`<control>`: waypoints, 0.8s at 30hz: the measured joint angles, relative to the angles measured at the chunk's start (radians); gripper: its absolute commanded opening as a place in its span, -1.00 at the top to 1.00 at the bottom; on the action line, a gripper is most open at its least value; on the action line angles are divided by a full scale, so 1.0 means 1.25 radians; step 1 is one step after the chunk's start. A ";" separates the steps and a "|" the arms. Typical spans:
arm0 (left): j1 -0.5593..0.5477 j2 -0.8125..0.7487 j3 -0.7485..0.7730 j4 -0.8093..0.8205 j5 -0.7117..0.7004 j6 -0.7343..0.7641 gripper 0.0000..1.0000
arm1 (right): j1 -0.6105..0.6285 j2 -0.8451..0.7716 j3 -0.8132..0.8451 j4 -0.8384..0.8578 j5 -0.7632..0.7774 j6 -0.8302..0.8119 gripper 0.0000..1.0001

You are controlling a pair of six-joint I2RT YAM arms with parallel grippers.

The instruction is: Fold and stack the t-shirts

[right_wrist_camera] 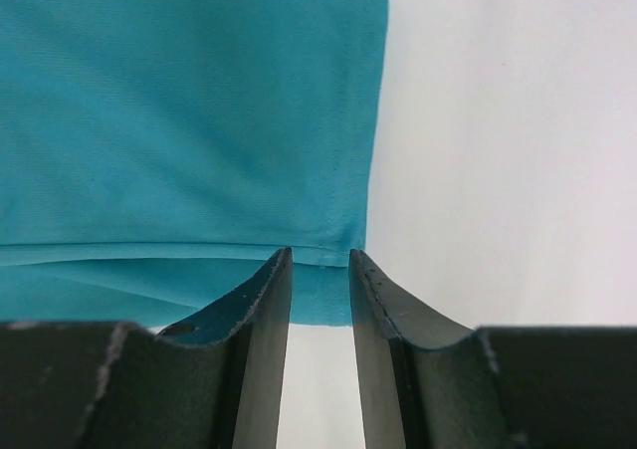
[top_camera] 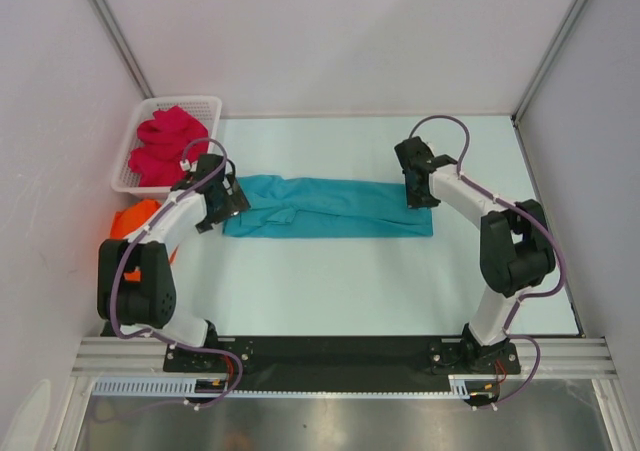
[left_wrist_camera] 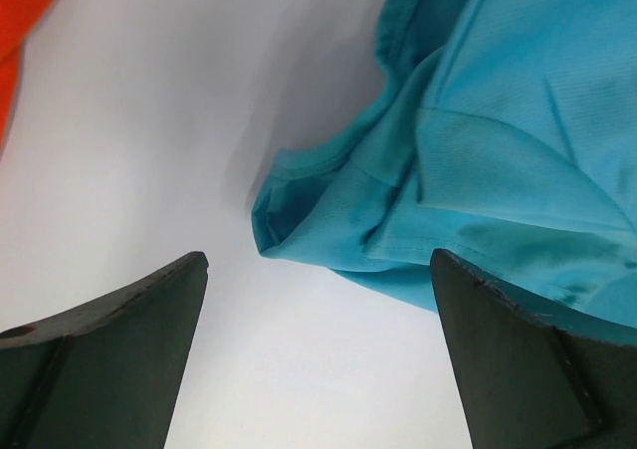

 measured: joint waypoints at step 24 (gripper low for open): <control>-0.002 0.140 -0.033 0.076 0.048 -0.077 1.00 | 0.011 -0.058 0.017 -0.017 -0.011 -0.009 0.36</control>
